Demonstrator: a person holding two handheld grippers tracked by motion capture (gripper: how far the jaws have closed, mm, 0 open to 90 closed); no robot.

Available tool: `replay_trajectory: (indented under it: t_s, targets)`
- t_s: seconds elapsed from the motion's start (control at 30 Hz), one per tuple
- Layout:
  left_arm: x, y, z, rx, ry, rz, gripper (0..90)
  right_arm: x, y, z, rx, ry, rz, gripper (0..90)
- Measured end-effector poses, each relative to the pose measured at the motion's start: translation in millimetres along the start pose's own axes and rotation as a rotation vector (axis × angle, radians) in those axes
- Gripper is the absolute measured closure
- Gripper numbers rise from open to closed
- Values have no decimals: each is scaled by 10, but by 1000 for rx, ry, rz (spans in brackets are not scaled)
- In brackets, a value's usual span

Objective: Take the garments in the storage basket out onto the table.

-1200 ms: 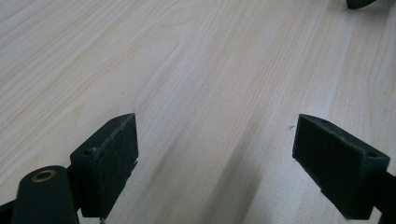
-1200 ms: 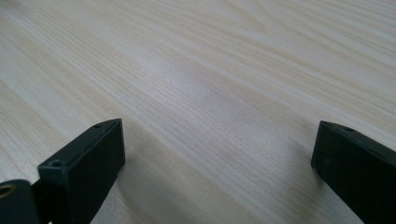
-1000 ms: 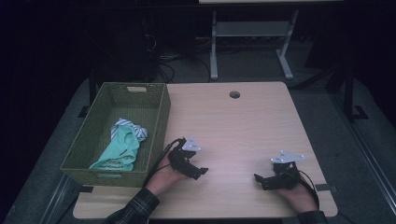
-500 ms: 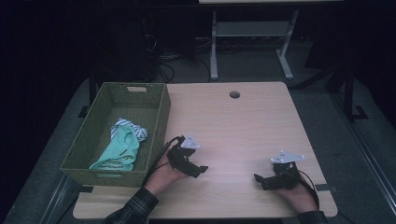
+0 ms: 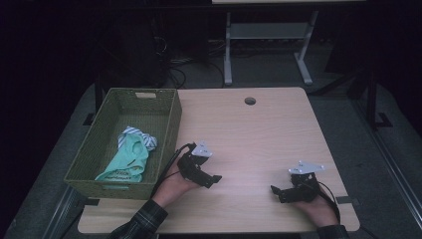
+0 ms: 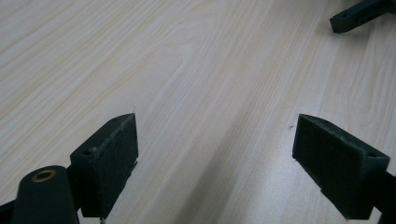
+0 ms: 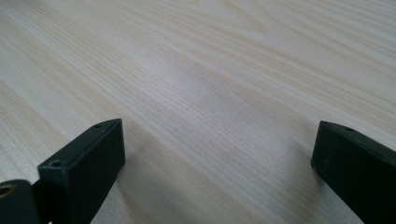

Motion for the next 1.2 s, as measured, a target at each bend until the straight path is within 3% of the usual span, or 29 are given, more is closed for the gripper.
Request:
replay_trajectory:
  t_s: [0.13, 1.2]
  targets:
    - [-32, 9, 13, 2, 21, 23, 138, 0, 1, 0, 0, 0, 1, 23]
    - [-237, -6, 179, 17, 27, 8, 142, 0, -1, 0, 0, 0, -1, 23]
Point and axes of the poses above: each handheld gripper's, and its own axes: z roughly backward along the jaws, x roughly out of its underside, y roughly to its right, the point moved 9 cm from there along -z, roughly forward along the jaws, and after that the axes turned 8 degrees about y, right-handed, at the moved point
